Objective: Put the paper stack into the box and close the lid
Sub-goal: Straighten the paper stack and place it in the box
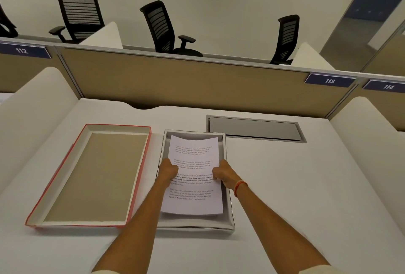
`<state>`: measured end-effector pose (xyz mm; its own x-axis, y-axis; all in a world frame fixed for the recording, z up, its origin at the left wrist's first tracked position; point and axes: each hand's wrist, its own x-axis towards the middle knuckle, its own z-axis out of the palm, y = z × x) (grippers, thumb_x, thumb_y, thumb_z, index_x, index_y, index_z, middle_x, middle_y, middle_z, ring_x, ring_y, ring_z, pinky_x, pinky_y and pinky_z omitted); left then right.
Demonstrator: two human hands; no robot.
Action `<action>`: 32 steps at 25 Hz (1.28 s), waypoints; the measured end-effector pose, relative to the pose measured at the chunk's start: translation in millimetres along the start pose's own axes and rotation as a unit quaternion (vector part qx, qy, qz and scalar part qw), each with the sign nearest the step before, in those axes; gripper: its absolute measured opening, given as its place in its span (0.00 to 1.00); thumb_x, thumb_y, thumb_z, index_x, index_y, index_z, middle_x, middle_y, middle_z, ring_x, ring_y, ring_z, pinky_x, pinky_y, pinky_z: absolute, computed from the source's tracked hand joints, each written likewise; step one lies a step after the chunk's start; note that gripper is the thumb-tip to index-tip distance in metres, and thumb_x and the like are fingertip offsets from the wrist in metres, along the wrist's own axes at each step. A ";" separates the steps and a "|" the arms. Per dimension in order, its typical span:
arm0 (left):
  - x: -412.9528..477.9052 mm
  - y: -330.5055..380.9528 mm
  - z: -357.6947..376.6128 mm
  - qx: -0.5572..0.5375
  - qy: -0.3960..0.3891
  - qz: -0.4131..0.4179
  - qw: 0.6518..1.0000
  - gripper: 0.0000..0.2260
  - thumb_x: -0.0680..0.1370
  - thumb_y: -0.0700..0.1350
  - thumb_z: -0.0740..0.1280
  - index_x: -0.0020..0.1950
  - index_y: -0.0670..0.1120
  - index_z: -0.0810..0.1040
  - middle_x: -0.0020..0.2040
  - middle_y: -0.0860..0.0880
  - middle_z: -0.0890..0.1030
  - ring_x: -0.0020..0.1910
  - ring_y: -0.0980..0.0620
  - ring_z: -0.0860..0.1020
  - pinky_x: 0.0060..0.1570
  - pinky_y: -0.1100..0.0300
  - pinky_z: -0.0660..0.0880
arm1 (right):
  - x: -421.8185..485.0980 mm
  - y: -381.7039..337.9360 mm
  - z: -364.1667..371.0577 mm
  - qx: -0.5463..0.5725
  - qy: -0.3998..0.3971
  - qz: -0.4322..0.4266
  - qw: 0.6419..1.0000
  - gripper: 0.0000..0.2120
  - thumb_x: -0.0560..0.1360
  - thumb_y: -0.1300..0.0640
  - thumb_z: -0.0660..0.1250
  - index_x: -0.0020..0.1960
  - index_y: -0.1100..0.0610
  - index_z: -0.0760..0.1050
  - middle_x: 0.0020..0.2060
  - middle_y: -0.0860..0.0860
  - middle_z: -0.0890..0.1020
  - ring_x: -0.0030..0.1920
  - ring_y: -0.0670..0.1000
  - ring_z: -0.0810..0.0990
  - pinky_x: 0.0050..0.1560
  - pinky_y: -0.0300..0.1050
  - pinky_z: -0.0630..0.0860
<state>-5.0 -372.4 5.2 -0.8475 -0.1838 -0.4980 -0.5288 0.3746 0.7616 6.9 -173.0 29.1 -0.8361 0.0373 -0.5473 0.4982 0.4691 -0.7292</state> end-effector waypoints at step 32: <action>-23.0 -4.1 -12.2 0.043 0.026 -0.005 0.999 0.09 0.75 0.30 0.65 0.50 0.39 0.68 0.56 0.36 0.77 0.48 0.42 0.76 0.47 0.55 0.73 | -17.4 4.1 -5.0 -0.010 0.021 0.030 0.999 0.16 0.73 0.76 0.59 0.36 0.58 0.65 0.50 0.58 0.76 0.49 0.58 0.75 0.39 0.40 0.72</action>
<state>16.1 -380.8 18.6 -0.8451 -0.2336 -0.4808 -0.5324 0.4486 0.7178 22.4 -167.4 37.7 -0.8136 0.1027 -0.5722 0.5437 0.4829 -0.6864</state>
